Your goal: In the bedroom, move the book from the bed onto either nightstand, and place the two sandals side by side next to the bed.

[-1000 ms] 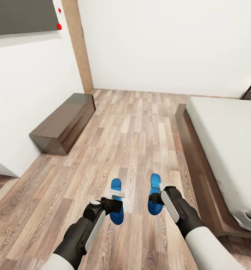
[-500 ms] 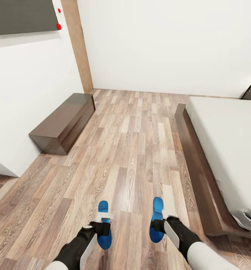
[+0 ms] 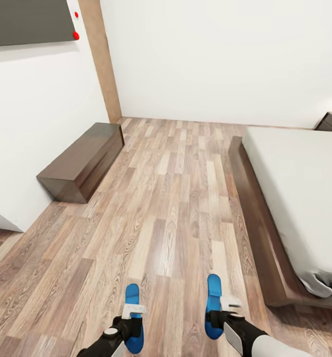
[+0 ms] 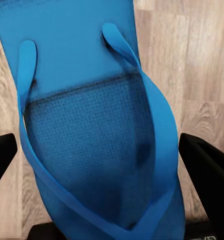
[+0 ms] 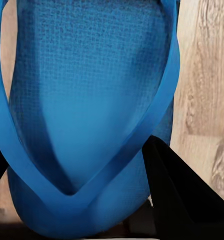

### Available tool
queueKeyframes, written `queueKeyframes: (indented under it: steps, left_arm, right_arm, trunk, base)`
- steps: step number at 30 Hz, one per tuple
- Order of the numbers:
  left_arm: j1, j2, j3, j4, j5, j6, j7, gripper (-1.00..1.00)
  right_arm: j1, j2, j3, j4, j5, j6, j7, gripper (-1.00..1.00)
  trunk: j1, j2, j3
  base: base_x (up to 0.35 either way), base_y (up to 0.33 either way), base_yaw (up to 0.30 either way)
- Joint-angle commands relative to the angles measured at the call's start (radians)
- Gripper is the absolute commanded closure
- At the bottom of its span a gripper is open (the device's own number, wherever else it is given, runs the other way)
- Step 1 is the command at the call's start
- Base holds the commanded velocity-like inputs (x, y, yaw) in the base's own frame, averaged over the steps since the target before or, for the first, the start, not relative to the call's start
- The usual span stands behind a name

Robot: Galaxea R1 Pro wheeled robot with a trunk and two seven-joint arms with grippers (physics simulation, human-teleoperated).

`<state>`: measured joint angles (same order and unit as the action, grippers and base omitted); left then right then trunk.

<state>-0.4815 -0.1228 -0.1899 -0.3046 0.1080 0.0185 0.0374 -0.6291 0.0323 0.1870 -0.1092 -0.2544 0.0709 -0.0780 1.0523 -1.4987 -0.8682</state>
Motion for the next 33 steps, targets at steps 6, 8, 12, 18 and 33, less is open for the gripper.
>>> queueKeyframes:
  steps: [6,8,12,18,33]
  left_arm:
    - [0.000,0.000,-0.009,0.005,0.009,-0.005,0.004,1.00]
    - [0.000,0.000,-0.009,0.005,0.010,-0.006,0.004,1.00]
    - [0.000,0.000,-0.010,0.006,0.010,-0.006,0.004,1.00]
    - [0.000,0.000,-0.010,0.006,0.010,-0.006,0.005,1.00]
    - [0.000,-0.001,-0.010,0.007,0.012,-0.008,0.005,1.00]
  right_arm:
    - [0.000,-0.001,0.008,-0.001,-0.009,0.003,0.003,1.00]
    - [0.000,0.000,0.008,0.000,-0.009,0.003,0.004,1.00]
    - [0.000,0.000,0.008,0.000,-0.009,0.003,0.004,1.00]
    - [0.000,0.000,0.009,0.000,-0.009,0.003,0.004,1.00]
    - [0.000,0.002,0.010,0.000,-0.010,0.003,0.003,1.00]
  trunk:
    - [-0.001,0.000,0.003]
    - [-0.001,0.000,0.004]
    - [-0.001,0.000,0.005]
    - [-0.001,0.000,0.006]
    - [-0.001,0.000,0.006]
  base:
    - [-0.202,-0.227,-0.209]
    - [-0.153,-0.257,-0.257]
    - [-0.127,-0.268,-0.172]
    - [-0.035,-0.285,-0.022]
    - [0.034,-0.213,0.000]
